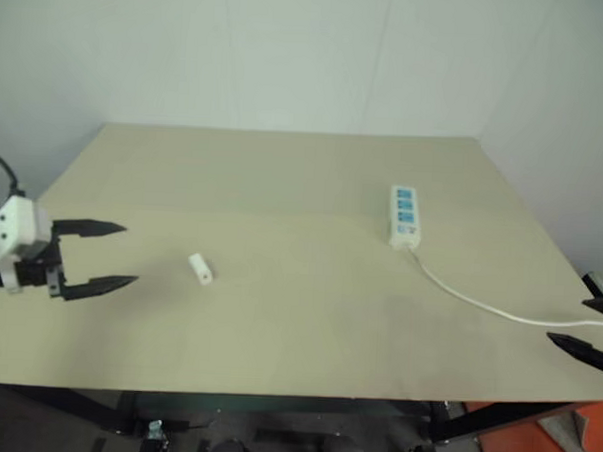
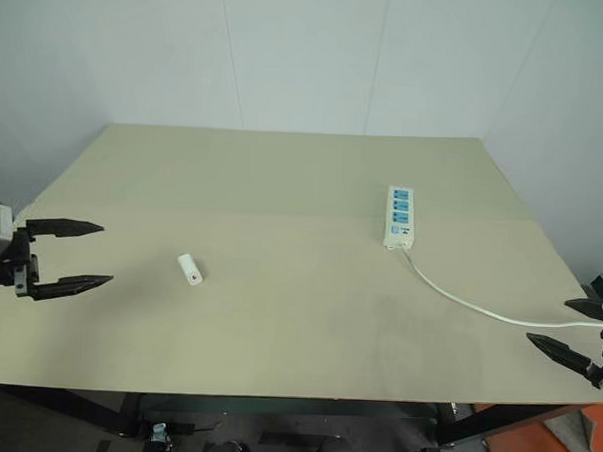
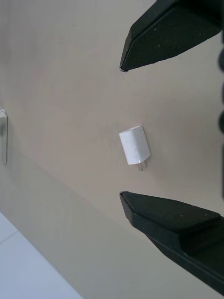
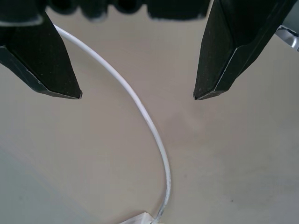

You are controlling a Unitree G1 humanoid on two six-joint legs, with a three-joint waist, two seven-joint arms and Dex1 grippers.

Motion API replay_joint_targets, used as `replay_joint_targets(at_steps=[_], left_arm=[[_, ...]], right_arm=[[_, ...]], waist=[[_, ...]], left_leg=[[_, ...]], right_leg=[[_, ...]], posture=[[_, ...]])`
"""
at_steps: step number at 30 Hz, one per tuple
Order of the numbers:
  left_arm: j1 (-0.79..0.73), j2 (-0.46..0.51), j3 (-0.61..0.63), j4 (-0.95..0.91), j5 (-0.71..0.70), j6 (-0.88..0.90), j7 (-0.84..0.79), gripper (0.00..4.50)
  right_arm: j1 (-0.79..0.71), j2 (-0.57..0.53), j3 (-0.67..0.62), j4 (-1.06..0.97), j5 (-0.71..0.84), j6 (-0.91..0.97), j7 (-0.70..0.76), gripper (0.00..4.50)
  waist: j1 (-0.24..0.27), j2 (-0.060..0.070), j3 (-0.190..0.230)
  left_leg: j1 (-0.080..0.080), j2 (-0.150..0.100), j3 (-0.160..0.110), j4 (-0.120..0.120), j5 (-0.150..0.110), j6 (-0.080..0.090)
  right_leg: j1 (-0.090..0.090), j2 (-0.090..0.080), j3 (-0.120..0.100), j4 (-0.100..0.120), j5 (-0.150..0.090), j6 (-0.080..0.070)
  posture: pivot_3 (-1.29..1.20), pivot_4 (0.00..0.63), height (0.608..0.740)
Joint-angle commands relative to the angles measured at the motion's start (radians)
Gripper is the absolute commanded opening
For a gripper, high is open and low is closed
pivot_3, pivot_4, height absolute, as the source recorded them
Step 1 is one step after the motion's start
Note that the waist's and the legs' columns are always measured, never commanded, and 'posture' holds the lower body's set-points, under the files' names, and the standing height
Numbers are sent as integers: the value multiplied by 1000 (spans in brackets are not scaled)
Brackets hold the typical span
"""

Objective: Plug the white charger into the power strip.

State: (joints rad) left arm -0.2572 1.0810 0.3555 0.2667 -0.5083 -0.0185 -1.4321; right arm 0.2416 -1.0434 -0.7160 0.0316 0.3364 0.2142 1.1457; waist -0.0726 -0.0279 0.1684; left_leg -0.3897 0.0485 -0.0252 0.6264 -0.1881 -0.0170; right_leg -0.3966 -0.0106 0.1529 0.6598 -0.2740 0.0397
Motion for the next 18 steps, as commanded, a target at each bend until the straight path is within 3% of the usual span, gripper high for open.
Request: replay_joint_targets(at_steps=[1, 15, 18], left_arm=[[8, 0, 23, -37, -1, 10, 14, 4473], [26, -18, 23, -62, 4, 9, 49, 4473], [22, -16, 11, -65, 20, 10, 61, 4473]], right_arm=[[-1, -7, -24, -19, 7, 5, -5, 4500], [-57, -15, 25, -20, -2, 32, -35, 4500], [-157, 38, 128, -36, -14, 73, -151, 4500]], waist=[[0, 0, 0], [0, -1, 0], [-5, -1, 1]], left_leg=[[0, 0, 0, 0, 0, 0], [0, 0, 0, 0, 0, 0], [0, 0, 0, 0, 0, 0]], right_leg=[[0, 0, 0, 0, 0, 0], [0, 0, 0, -1, 0, -1], [0, 0, 1, -1, 0, -1]], posture=[[0, 150, 740], [0, 150, 740], [0, 150, 740]])
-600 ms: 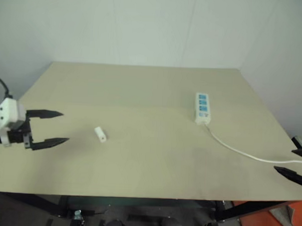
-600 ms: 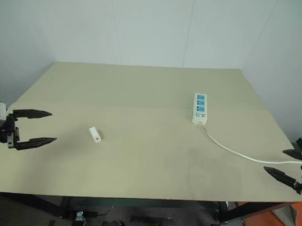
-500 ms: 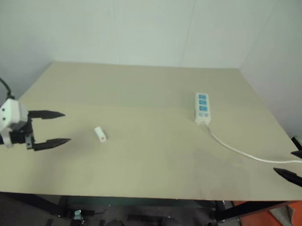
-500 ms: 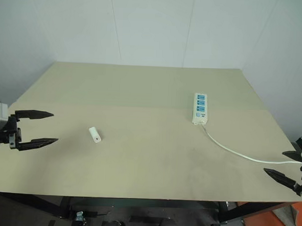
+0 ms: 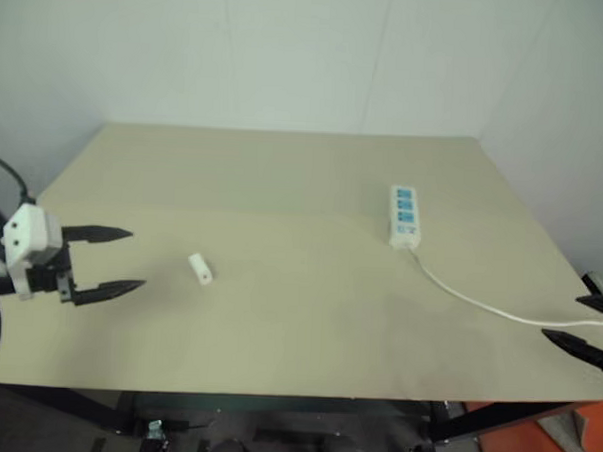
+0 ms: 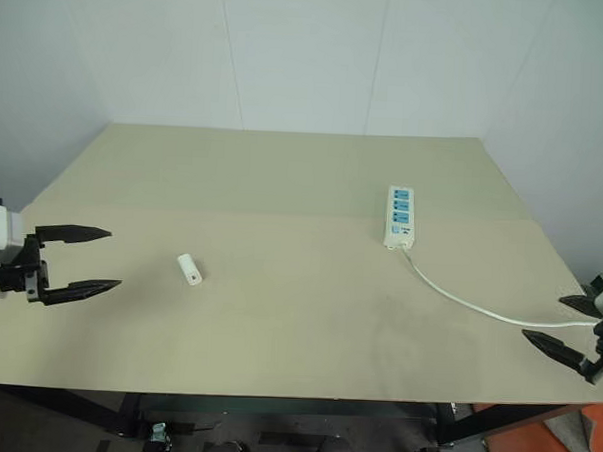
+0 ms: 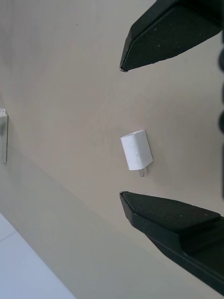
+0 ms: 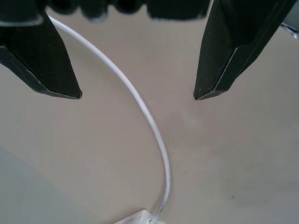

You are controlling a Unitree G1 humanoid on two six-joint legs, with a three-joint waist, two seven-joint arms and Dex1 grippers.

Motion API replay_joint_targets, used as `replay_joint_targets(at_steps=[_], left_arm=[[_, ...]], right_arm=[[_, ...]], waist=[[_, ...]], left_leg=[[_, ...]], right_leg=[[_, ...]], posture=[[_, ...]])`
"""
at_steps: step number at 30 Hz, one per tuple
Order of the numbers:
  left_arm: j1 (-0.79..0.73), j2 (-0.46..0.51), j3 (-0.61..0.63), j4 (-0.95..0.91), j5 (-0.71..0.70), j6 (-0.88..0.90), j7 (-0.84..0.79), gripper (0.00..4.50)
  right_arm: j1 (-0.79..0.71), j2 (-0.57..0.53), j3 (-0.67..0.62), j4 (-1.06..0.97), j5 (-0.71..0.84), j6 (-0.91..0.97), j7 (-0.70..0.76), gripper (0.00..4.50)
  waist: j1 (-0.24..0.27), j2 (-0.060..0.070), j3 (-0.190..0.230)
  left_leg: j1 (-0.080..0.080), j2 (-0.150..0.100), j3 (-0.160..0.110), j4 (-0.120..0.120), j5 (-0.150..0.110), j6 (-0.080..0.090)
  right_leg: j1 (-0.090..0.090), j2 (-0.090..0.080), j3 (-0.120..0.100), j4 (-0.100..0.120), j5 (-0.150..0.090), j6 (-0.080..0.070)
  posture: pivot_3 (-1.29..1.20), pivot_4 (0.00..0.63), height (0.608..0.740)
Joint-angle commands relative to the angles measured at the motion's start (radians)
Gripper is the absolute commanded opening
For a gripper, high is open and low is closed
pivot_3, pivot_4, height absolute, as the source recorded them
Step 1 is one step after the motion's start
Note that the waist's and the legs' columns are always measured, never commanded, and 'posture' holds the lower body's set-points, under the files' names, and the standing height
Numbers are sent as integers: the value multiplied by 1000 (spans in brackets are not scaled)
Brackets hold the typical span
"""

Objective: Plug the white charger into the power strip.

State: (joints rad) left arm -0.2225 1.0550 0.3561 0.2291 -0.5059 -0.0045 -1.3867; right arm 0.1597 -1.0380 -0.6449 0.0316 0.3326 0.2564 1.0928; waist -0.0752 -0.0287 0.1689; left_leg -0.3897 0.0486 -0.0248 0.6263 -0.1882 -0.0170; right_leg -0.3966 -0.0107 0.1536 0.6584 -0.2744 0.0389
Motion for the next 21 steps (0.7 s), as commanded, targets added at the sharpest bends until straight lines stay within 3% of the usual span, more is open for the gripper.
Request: replay_joint_targets(at_steps=[1, 6, 12, 21], left_arm=[[-14, 16, 7, -28, 27, -2, 19, 4473], [-26, 49, 28, -16, 21, 12, -16, 4473], [-41, 85, -5, -31, 47, 53, -31, 4473], [51, 75, 59, -86, 58, 43, 16, 4473]], right_arm=[[-111, 56, 96, -35, -29, 35, -145, 4500], [-340, 205, 320, 35, -104, 78, -293, 4500], [-654, 356, 486, 347, -213, 28, -432, 4500], [-901, 459, 609, 699, -288, -68, -411, 4500]], waist=[[-4, -1, 0], [-21, -3, 2], [-25, -2, 2], [-24, -2, 3]], left_leg=[[0, 0, 0, 0, 0, 0], [-1, 0, 0, 0, 0, 0], [-9, 0, 0, 0, 0, 0], [-16, 0, -1, -2, -1, 0]], right_leg=[[0, 0, 0, 0, 0, 0], [-2, 0, 0, 1, 1, 1], [-9, 0, 0, 1, 5, 7], [-13, 0, -2, -3, 9, -2]], posture=[[0, 150, 740], [0, 150, 740], [0, 150, 740], [0, 150, 740]])
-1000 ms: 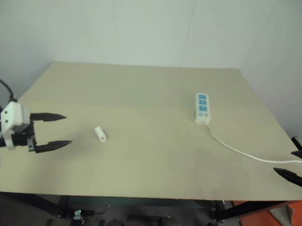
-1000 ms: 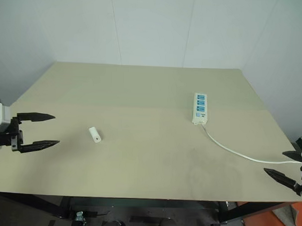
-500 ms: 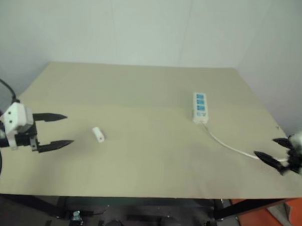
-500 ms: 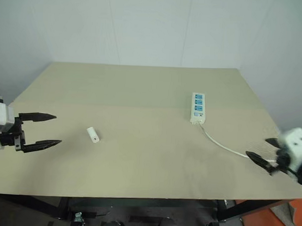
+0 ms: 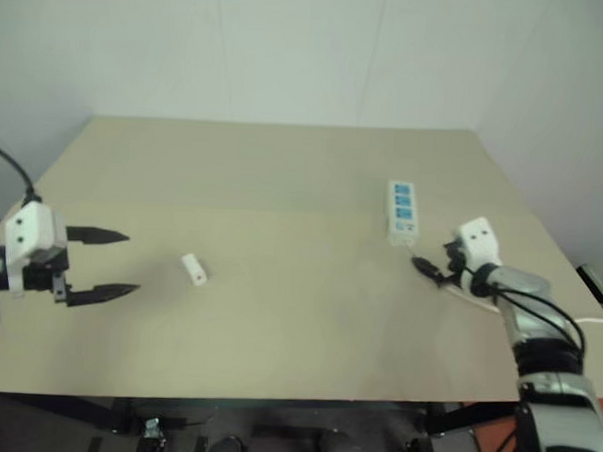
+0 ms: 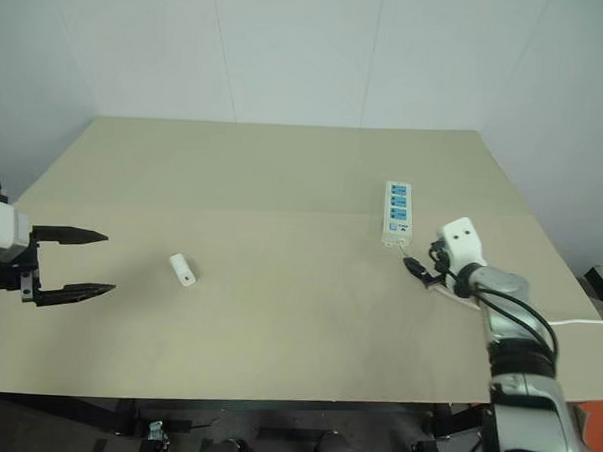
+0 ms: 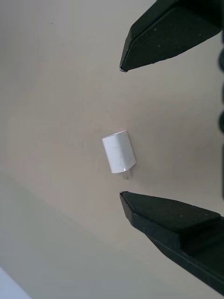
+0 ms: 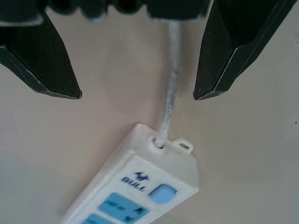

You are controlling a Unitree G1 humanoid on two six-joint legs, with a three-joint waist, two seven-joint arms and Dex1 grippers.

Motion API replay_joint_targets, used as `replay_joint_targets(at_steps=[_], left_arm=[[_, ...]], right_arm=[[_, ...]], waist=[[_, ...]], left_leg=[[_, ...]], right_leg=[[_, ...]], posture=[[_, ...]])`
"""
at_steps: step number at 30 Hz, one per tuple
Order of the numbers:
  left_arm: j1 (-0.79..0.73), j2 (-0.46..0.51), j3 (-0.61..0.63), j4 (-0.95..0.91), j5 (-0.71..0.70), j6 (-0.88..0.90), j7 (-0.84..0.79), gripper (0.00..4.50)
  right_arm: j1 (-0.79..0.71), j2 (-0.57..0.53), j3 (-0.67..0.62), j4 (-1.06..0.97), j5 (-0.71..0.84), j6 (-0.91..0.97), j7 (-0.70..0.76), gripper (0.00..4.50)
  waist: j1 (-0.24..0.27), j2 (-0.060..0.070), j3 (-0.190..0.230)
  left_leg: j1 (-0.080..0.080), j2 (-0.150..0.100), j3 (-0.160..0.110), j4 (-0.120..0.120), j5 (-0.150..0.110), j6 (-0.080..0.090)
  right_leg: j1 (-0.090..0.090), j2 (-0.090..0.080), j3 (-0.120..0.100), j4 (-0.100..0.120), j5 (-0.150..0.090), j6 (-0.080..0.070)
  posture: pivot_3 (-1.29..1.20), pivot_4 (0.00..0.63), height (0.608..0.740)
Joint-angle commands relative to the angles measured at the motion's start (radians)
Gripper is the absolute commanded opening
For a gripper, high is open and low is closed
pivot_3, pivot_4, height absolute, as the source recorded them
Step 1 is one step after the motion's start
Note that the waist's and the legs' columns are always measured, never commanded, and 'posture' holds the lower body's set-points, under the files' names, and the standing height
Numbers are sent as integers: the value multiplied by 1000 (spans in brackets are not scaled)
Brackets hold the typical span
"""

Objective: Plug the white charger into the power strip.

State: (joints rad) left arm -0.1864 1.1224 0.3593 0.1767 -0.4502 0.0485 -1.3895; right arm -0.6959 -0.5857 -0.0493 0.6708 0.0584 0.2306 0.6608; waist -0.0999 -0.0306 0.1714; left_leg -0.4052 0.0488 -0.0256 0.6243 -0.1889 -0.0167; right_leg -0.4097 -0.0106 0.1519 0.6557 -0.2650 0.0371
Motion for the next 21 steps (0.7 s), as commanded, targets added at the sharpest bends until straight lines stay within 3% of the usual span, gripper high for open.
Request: replay_joint_targets(at_steps=[1, 5, 14, 16, 21], left_arm=[[26, 5, 62, -39, 2, -12, 25, 4473], [65, -9, 79, -61, 5, -17, 50, 4500], [70, -39, 74, -54, 20, -56, 81, 4500], [42, -45, 54, -35, 28, -67, 84, 4500], [-47, -54, 0, 22, 41, -96, 61, 4500]], right_arm=[[-62, 14, 21, 90, -17, -45, 32, 4500], [-113, 27, 22, 183, -18, -62, 43, 3557], [-155, 28, 8, 215, -1, -66, 74, 213], [-143, 28, 4, 189, 8, -59, 82, 32], [27, -10, 1, -159, 65, 7, 169, 32]], waist=[[0, 0, 0], [-4, 0, 0], [-8, 0, 0], [-11, 0, 0], [-9, 0, 0]], left_leg=[[0, 0, 0, 0, 0, 0], [1, 0, 0, 1, 0, 0], [3, 0, 0, 2, 0, 0], [3, 0, 0, 1, 0, 0], [1, 0, -1, 1, 0, 0]], right_leg=[[0, 0, 0, 0, 0, 0], [1, 0, 0, 1, 0, 0], [3, 0, 0, 1, 0, 1], [3, 0, 0, 1, 0, 1], [2, 0, -1, 1, 0, 0]], posture=[[0, 150, 740], [0, 150, 740], [0, 150, 740], [0, 150, 740], [0, 150, 740]])
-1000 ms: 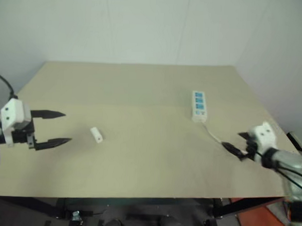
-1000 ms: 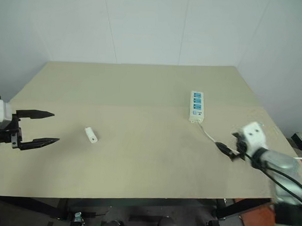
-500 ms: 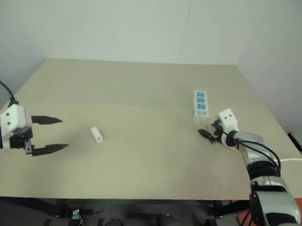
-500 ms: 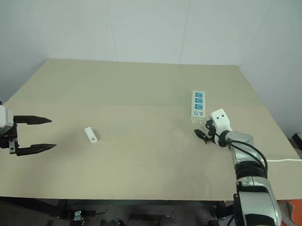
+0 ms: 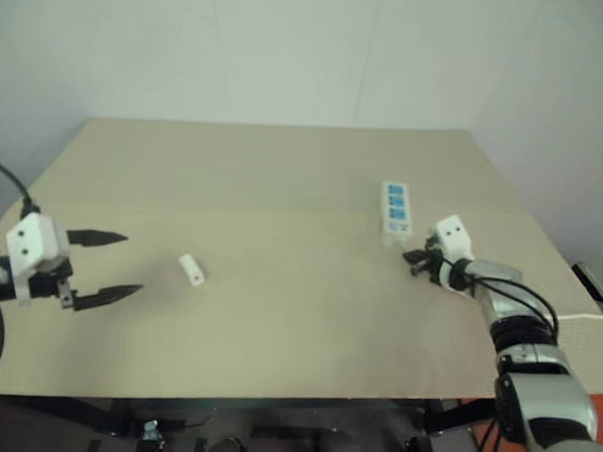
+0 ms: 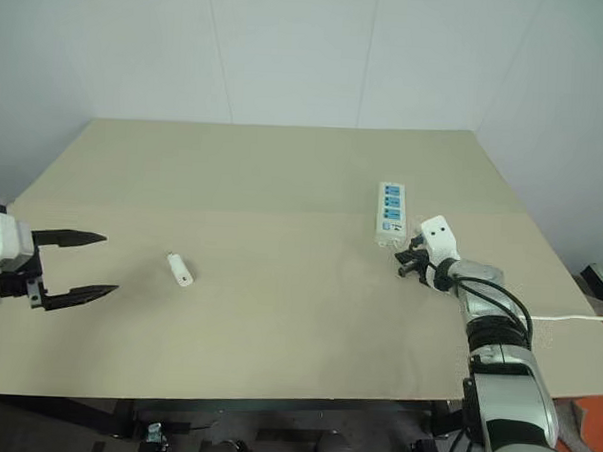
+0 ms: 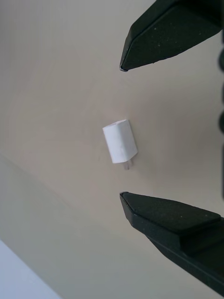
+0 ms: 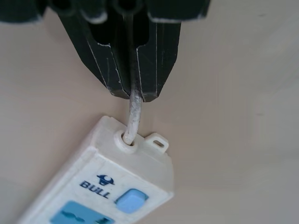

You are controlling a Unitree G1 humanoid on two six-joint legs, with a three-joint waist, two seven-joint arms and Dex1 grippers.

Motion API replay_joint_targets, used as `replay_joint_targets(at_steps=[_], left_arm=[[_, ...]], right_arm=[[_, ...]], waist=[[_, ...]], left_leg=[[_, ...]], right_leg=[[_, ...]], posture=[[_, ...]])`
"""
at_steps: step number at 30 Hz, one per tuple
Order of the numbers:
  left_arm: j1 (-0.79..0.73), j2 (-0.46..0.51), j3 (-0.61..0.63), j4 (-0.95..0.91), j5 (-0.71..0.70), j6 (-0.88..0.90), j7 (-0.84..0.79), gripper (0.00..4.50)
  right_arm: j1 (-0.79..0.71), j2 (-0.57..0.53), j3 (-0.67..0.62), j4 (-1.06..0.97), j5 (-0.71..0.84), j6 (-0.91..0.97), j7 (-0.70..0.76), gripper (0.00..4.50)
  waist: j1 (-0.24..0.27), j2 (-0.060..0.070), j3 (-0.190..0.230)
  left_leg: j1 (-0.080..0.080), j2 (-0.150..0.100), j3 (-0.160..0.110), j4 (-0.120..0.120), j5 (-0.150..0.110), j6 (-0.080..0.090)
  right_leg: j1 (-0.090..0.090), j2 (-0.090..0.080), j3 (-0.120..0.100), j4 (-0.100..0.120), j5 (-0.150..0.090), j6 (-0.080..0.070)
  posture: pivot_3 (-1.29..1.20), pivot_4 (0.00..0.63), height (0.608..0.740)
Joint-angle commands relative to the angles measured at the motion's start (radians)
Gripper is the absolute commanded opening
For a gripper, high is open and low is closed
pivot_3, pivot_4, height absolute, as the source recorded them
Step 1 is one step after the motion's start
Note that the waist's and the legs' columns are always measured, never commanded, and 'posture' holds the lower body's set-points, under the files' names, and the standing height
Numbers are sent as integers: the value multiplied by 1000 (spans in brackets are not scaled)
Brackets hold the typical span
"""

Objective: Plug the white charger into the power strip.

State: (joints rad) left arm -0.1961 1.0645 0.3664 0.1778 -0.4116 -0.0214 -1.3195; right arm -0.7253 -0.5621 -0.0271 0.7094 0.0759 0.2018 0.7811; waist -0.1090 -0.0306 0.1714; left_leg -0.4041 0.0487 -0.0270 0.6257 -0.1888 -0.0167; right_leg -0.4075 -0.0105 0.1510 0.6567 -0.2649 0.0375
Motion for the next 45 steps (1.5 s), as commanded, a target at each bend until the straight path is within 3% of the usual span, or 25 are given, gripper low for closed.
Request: replay_joint_targets(at_steps=[1, 6, 11, 16, 24, 31, 45], left_arm=[[-54, 5, -14, 33, 5, -30, -13, 4500], [-112, -1, -48, 85, 19, -58, -39, 4500], [-162, -22, -91, 114, 27, -67, -54, 4500], [-208, -33, -125, 150, 47, -85, -63, 4500], [-236, -36, -135, 180, 54, -98, -86, 4500], [-295, -42, -167, 210, 61, -86, -108, 4500], [-295, -52, -166, 220, 71, -119, -97, 4500]], right_arm=[[105, -49, -26, -283, 57, 57, 60, 32], [328, -112, -59, -552, 93, 54, 94, 32], [450, -122, -84, -633, 142, 49, 117, 32], [484, -82, -88, -646, 123, 39, 17, 1721], [527, 87, -133, -740, 191, 72, -145, 4483], [470, 201, -109, -740, 140, 94, -330, 4483], [518, 347, -63, -738, 29, 29, -561, 4483]], waist=[[0, 0, 0], [9, 0, 0], [11, 0, 0], [10, 0, 0], [12, 0, 0], [11, 0, 0], [10, -1, 0]], left_leg=[[0, 0, 0, 0, 0, 0], [-1, 0, 0, 0, 0, 0], [0, 0, 0, 1, 0, 0], [4, 0, 0, 3, 0, 0], [2, 0, 0, 2, 0, 0], [2, 0, 0, 2, 0, 0], [1, 0, 0, 2, 0, 0]], right_leg=[[0, 0, 0, 0, 0, 0], [-2, 0, 0, 0, 0, 0], [-1, 0, 0, 1, -4, 8], [2, 1, 1, 4, -3, 8], [1, 1, 1, 3, -4, 8], [1, 1, 1, 4, -4, 8], [0, 1, 1, 3, -4, 7]], posture=[[0, 150, 740], [0, 150, 740], [0, 150, 740], [0, 150, 740], [0, 150, 740], [0, 150, 740], [0, 150, 740]])
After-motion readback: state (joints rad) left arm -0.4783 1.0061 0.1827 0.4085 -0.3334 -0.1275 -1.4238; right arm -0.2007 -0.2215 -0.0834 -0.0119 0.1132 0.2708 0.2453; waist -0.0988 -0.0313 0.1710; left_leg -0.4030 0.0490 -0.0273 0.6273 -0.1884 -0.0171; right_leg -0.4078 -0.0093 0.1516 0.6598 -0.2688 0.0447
